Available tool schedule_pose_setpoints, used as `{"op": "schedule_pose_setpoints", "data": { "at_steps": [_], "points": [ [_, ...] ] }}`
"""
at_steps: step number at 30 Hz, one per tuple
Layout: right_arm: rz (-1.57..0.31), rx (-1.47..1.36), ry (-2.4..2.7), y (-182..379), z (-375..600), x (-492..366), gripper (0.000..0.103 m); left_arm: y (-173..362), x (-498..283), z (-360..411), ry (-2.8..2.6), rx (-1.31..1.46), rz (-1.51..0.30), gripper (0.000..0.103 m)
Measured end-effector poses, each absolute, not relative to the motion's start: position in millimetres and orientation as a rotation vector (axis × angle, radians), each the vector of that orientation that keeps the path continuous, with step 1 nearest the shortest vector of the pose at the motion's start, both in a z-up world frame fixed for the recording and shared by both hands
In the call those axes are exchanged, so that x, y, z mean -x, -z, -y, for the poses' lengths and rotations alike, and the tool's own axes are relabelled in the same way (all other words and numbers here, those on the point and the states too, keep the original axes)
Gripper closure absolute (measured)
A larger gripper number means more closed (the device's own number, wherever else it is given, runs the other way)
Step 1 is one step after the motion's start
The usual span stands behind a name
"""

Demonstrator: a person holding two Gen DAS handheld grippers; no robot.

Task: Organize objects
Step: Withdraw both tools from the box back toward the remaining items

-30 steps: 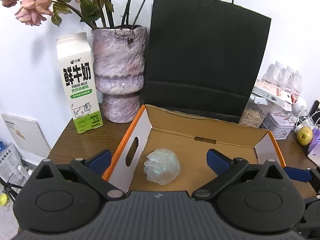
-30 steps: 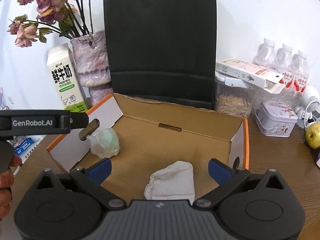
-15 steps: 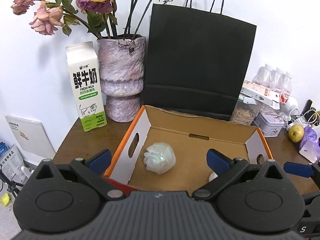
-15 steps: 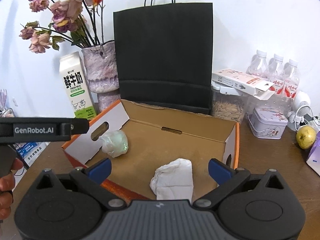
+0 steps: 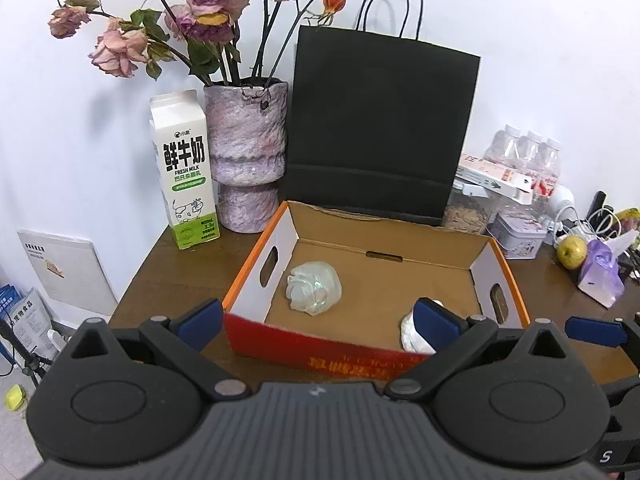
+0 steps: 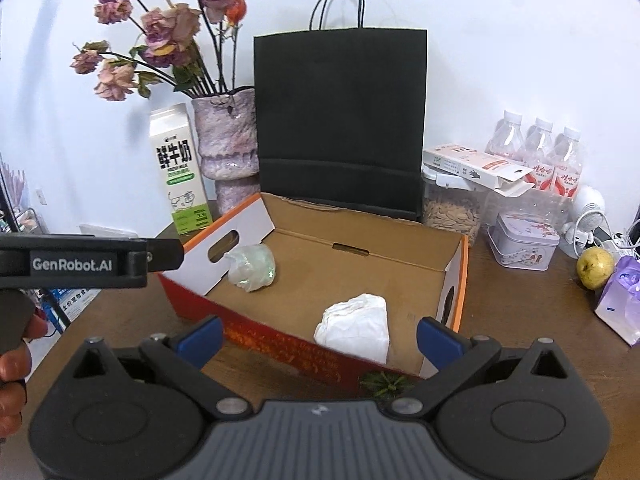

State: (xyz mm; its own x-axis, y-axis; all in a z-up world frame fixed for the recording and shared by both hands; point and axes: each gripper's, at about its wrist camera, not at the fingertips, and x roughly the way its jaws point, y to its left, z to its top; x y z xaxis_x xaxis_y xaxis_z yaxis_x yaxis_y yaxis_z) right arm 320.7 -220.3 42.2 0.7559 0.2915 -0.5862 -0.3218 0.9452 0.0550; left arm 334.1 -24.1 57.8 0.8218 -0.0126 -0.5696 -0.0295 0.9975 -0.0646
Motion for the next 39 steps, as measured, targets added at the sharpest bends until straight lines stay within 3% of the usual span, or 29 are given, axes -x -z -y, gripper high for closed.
{"op": "schedule_pose_setpoints", "data": {
  "at_steps": [39],
  "points": [
    [-0.549,0.128,-0.380,-41,271,-172,0.000,-53,-183,23,0.041,0.042,-0.568,0.000]
  ]
}}
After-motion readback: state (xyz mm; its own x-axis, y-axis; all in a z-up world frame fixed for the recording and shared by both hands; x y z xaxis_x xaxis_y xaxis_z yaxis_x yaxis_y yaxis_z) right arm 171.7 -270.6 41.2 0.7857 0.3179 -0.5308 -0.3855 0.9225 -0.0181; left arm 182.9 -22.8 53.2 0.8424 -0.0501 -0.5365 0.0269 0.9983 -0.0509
